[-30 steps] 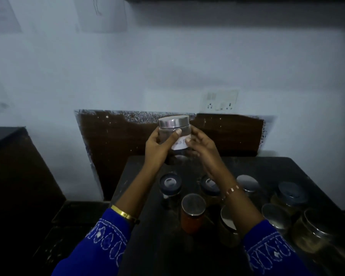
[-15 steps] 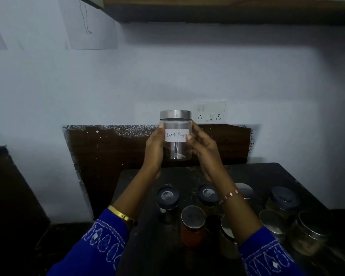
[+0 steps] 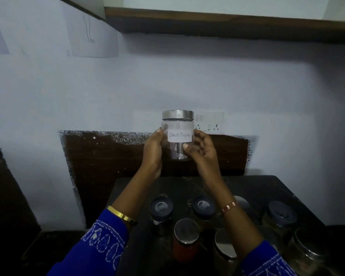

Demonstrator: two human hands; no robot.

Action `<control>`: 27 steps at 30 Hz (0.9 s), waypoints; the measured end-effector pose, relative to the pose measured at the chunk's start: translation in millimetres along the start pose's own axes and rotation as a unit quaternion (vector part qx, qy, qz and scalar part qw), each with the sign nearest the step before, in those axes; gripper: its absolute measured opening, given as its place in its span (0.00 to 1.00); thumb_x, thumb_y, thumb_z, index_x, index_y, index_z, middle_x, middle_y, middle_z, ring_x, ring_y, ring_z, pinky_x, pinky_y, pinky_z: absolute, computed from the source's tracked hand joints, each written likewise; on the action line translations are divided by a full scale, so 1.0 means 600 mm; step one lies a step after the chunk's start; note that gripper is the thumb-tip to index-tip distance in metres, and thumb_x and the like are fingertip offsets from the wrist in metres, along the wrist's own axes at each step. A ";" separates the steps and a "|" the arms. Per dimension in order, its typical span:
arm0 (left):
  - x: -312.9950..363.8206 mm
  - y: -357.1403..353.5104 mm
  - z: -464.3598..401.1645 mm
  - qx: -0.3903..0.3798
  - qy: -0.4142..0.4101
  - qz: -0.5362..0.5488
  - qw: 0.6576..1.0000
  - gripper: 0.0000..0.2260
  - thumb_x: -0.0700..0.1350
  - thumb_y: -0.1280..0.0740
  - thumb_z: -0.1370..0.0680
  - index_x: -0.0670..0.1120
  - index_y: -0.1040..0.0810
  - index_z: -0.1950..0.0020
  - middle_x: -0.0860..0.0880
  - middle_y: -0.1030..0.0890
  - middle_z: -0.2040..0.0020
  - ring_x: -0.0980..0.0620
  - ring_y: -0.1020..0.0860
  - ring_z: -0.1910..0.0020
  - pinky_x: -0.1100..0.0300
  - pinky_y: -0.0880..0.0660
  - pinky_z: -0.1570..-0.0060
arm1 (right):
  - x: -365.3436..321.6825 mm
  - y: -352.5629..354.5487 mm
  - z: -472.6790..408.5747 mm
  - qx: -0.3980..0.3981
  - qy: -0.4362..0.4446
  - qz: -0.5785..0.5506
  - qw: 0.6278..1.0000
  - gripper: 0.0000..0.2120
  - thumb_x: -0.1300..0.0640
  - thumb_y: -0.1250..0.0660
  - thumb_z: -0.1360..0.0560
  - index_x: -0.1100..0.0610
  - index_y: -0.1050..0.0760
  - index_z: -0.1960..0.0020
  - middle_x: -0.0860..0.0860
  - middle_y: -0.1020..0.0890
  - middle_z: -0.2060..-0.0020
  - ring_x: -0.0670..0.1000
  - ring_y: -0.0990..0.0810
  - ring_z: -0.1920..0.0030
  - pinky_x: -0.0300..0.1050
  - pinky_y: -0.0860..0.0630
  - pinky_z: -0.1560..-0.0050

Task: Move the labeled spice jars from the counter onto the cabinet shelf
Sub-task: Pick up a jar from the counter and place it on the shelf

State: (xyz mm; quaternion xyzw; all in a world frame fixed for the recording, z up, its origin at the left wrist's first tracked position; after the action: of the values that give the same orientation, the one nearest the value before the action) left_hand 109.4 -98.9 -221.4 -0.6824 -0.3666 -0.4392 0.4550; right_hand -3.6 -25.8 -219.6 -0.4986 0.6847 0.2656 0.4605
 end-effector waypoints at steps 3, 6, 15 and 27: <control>0.023 -0.021 -0.010 0.010 -0.031 -0.007 0.999 0.13 0.48 0.43 0.20 0.45 0.24 0.41 0.44 0.20 0.42 0.44 0.23 0.41 0.41 0.29 0.37 | -0.013 0.015 -0.027 -0.011 0.001 -0.052 0.999 0.19 0.64 0.38 0.23 0.54 0.34 0.33 0.52 0.22 0.46 0.47 0.21 0.48 0.37 0.20 0.53; 0.052 -0.047 -0.024 0.023 -0.062 -0.018 0.998 0.13 0.49 0.42 0.20 0.46 0.24 0.41 0.46 0.20 0.43 0.48 0.23 0.42 0.44 0.28 0.38 | -0.036 0.025 -0.060 -0.025 0.006 -0.033 0.999 0.19 0.60 0.38 0.23 0.50 0.34 0.33 0.56 0.23 0.41 0.50 0.21 0.45 0.36 0.21 0.53; 0.224 -0.129 -0.074 0.011 -0.238 -0.126 0.963 0.23 0.56 0.38 0.25 0.43 0.28 0.35 0.42 0.21 0.41 0.44 0.20 0.45 0.49 0.20 0.49 | -0.186 0.026 -0.186 -0.085 0.087 0.022 0.992 0.26 0.57 0.37 0.23 0.53 0.40 0.28 0.57 0.25 0.37 0.52 0.22 0.44 0.38 0.22 0.51; 0.499 -0.136 -0.207 0.051 -0.352 -0.219 0.909 0.18 0.52 0.38 0.22 0.44 0.28 0.35 0.44 0.20 0.48 0.53 0.22 0.66 0.60 0.22 0.60 | -0.392 -0.072 -0.392 -0.092 0.203 0.068 0.972 0.29 0.58 0.33 0.25 0.52 0.41 0.27 0.57 0.25 0.39 0.53 0.24 0.40 0.41 0.23 0.49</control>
State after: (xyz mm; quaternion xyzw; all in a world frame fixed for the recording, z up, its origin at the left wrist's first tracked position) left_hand 106.2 -160.3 107.3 -0.6711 -0.6649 -0.2403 0.2231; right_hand -31.1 -131.9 97.5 -0.5343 0.7691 0.2511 0.2448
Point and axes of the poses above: each hand's wrist, its own z-axis away from the middle knuckle, its own y-axis out of the back of the hand, x = y × z, the point moved 7 cm from there along -z, towards the middle knuckle
